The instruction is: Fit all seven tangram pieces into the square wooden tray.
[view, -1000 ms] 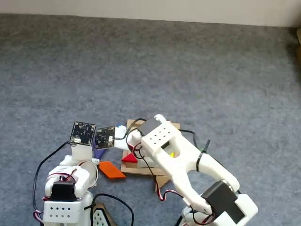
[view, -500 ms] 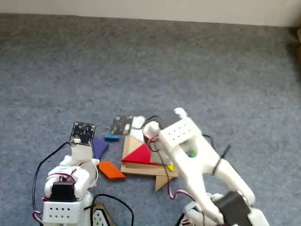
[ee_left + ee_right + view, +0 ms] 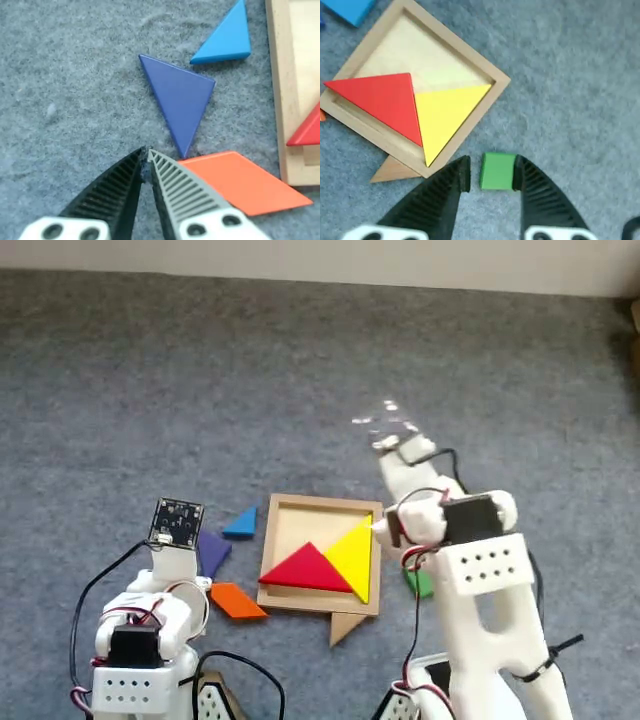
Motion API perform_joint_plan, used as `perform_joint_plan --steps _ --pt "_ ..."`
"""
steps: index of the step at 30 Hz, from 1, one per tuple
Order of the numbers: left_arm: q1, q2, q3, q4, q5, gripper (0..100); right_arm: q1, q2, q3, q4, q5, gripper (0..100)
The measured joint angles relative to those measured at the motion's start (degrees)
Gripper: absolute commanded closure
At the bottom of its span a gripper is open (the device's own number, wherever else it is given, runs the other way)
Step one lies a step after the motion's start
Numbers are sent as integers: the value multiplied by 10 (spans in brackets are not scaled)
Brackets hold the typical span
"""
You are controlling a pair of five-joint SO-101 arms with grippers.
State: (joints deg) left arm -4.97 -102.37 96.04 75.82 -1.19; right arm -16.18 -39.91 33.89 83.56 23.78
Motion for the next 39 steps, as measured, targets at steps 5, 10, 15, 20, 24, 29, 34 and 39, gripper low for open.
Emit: perform_joint_plan --steps 5,10,15,20,24,29,34,39 --pt "0 0 0 0 0 995 41 55 31 -18 -3 680" --pt "0 0 0 0 0 995 40 127 81 -87 -3 680" --pt "0 0 0 0 0 995 40 184 124 -144 -4 680" --pt "0 0 0 0 0 995 40 245 146 -194 -4 687" --pt "0 0 0 0 0 995 40 290 147 -208 -4 796" --pt "0 0 0 0 0 995 50 298 145 -213 -5 923" --pt "0 0 0 0 0 995 51 298 132 -184 -5 944" --pt "0 0 0 0 0 995 48 282 43 -126 -5 944"
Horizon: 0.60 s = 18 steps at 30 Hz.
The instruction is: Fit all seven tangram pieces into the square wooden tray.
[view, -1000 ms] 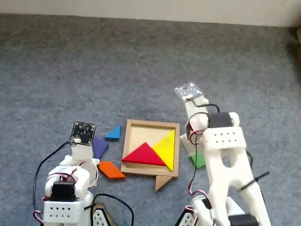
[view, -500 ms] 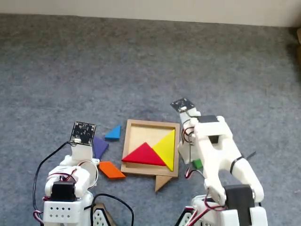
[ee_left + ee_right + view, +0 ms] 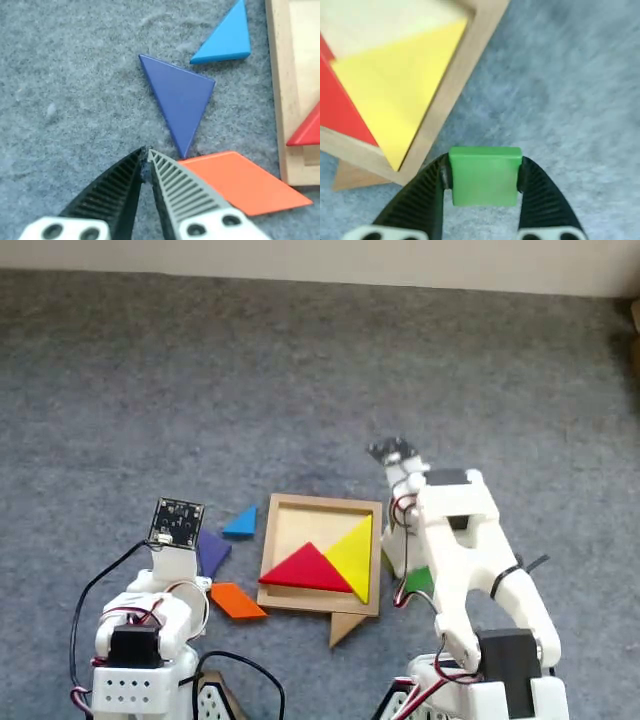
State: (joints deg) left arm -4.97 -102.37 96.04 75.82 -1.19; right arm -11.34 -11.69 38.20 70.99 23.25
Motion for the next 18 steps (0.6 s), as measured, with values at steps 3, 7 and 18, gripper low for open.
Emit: perform_joint_plan --steps 3,7,18 --pt "0 0 0 0 0 995 -40 -4 -65 13 0 944" --pt "0 0 0 0 0 995 -121 7 -132 17 0 947" --pt "0 0 0 0 0 995 -216 199 -241 -43 -52 947"
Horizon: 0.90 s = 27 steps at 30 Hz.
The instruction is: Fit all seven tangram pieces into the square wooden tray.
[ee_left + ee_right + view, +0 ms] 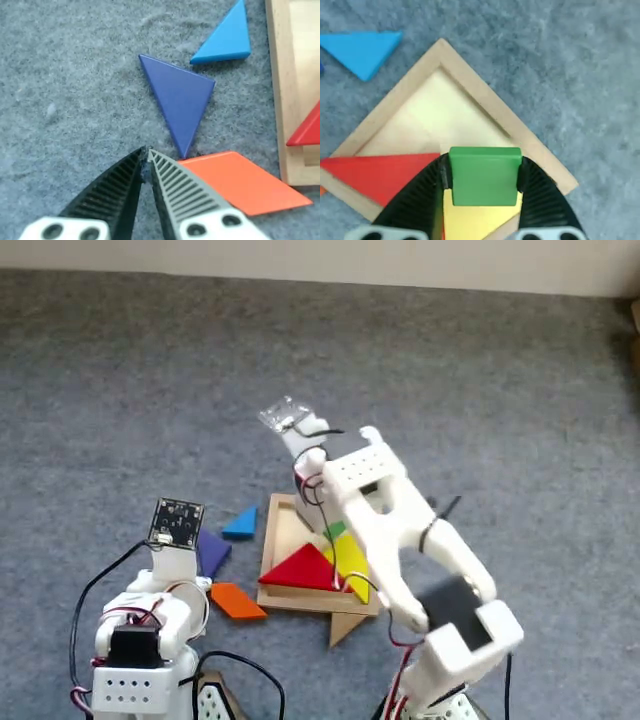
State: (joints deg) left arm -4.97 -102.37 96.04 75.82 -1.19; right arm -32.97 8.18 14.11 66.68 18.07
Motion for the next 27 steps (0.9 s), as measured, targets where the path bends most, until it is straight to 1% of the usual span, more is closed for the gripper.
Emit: perform_joint_plan --steps 5,7,10,12,17,20,23,27 --pt "0 0 0 0 0 995 -2 43 -24 -2 -5 938" --pt "0 0 0 0 0 995 -2 51 -25 -2 -18 894" --pt "0 0 0 0 0 995 -5 55 -25 -2 -55 795" --pt "0 0 0 0 0 995 -8 55 -25 4 -72 778" --pt "0 0 0 0 0 995 -18 48 -62 54 -80 780" --pt "0 0 0 0 0 995 -31 21 -75 65 -80 834" --pt "0 0 0 0 0 995 -42 0 -73 62 -80 892" --pt "0 0 0 0 0 995 -51 -3 -31 26 -80 915"
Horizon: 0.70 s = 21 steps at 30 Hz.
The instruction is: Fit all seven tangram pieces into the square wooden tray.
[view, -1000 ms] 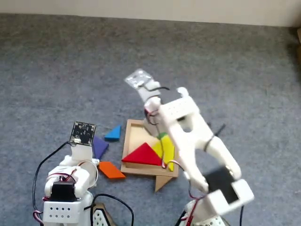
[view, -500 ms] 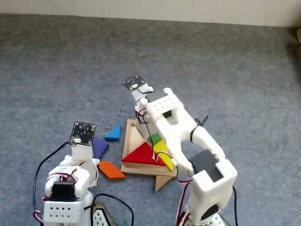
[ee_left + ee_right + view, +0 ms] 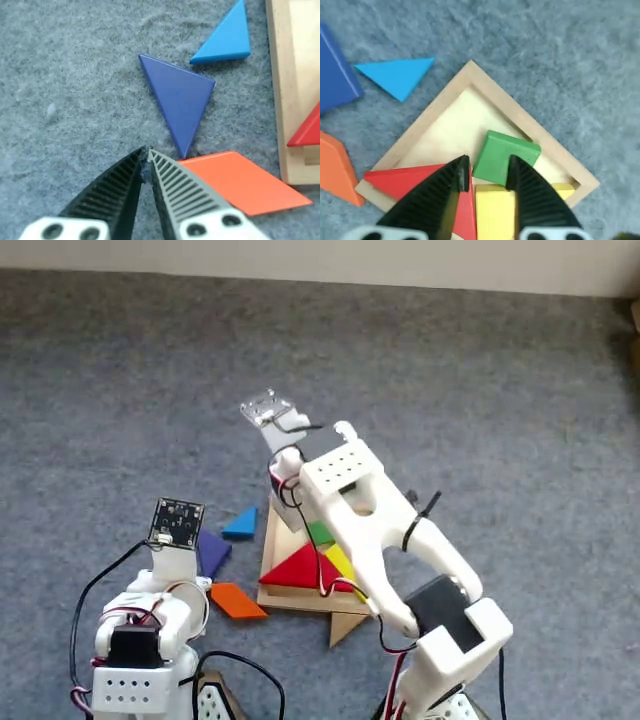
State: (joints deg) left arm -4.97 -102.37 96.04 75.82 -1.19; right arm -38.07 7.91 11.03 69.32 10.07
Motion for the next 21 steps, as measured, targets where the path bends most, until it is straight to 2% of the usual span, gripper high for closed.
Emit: perform_joint_plan --steps 10,14,21 --pt "0 0 0 0 0 995 -56 0 90 -68 0 943" --pt "0 0 0 0 0 995 -58 0 109 -40 0 943" --pt "0 0 0 0 0 995 -52 -11 109 6 47 943"
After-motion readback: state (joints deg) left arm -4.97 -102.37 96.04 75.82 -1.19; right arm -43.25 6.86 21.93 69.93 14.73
